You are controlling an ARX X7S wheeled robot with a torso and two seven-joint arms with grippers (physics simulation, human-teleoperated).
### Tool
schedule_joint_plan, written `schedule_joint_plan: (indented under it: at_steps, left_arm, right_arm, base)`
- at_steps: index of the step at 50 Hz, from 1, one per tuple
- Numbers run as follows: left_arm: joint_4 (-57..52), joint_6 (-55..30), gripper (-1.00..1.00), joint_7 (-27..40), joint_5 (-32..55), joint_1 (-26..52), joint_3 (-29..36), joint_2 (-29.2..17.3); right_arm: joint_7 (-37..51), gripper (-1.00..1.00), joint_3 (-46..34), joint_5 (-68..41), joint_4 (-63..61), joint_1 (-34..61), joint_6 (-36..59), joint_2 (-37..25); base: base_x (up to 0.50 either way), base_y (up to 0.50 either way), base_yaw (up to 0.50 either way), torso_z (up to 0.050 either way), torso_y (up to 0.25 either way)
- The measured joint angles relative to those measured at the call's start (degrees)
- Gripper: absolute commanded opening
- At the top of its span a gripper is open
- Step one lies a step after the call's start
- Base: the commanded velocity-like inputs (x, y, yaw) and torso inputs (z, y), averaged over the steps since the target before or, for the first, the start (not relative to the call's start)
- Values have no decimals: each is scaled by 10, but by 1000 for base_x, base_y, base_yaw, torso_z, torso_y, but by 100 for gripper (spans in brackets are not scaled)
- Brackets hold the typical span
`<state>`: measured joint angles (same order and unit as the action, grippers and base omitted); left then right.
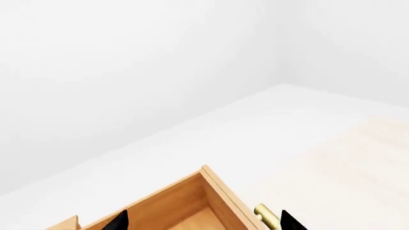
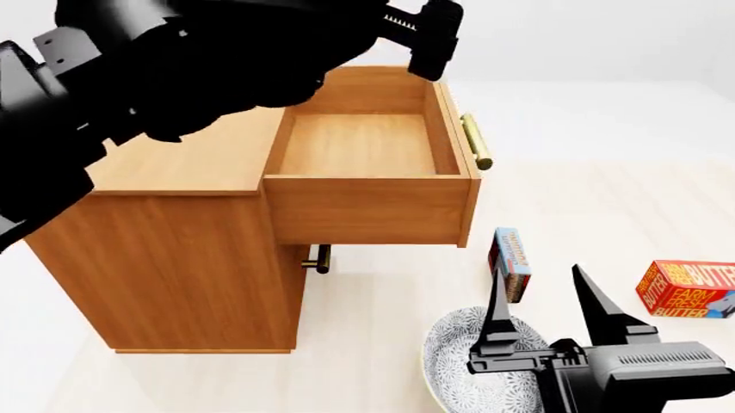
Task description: Put the chocolate pudding in the top drawer of the cabinet and close it.
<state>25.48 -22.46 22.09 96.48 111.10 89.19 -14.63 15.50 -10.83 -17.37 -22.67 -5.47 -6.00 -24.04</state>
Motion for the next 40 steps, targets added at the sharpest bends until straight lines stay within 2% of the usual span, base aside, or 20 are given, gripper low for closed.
schedule_joint_plan:
  at_steps: [19, 40]
  left_arm:
    - [-219, 77, 100, 101, -45, -38, -17, -132]
    - [-418, 137, 100, 183, -104, -83, -28, -254]
  right_arm:
    - [3, 100, -3, 1, 1, 5, 3, -1]
    - [6, 100, -7, 3, 4, 10, 5, -2]
  base:
    - [0, 0, 0, 0, 0]
    - [0, 0, 0, 0, 0]
